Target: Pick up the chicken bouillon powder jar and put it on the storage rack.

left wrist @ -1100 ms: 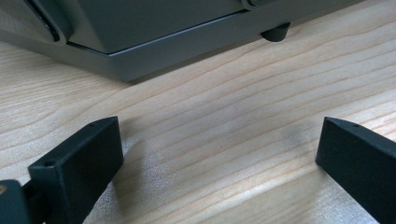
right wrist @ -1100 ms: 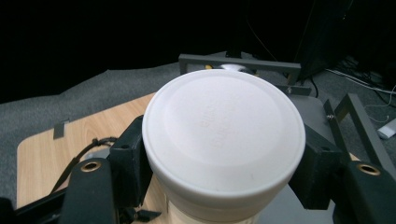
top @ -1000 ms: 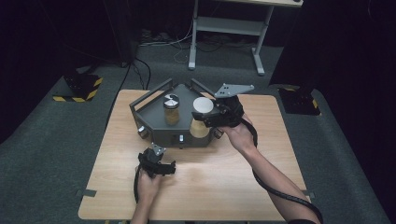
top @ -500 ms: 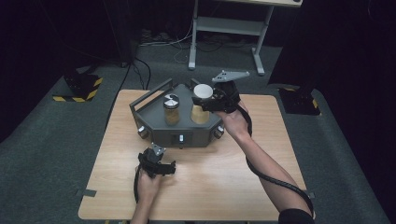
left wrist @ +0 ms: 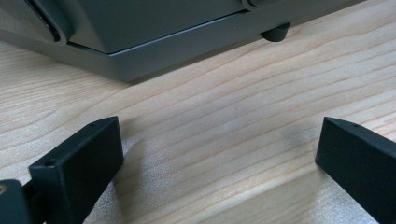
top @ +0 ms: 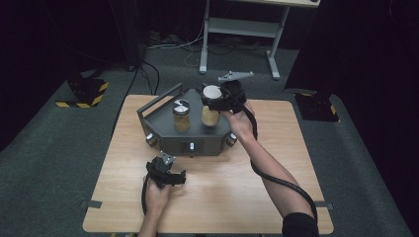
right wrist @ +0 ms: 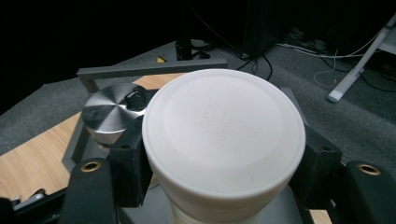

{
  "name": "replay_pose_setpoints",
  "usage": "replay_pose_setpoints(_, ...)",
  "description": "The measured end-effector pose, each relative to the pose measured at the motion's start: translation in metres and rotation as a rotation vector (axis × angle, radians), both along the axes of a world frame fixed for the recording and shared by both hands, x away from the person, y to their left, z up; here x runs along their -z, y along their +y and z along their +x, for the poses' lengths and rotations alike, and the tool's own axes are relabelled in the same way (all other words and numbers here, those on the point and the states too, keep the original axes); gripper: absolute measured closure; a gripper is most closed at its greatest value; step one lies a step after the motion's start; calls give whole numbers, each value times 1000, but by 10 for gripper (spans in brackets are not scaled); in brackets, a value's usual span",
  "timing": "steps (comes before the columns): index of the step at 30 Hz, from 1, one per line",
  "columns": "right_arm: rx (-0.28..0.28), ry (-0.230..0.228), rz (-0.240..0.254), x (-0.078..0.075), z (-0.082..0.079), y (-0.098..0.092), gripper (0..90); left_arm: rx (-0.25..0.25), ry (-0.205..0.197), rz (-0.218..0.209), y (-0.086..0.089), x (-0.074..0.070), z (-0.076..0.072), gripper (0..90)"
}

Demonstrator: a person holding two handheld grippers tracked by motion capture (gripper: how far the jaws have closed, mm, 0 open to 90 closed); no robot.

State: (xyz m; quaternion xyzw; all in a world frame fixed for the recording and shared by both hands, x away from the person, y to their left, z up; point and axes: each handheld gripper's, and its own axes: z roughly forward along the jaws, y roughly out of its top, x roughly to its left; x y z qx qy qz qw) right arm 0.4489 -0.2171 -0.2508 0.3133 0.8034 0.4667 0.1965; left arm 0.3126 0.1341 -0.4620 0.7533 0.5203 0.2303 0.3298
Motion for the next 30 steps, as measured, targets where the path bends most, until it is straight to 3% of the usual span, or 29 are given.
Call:
replay_pose_setpoints(12,17,-2,-13,23,12,13,337,0,0,1,0,0,0,9)
replay_pose_setpoints(30,10,-24,7,31,8,9,336,-1,-2,1,0,0,0,9)
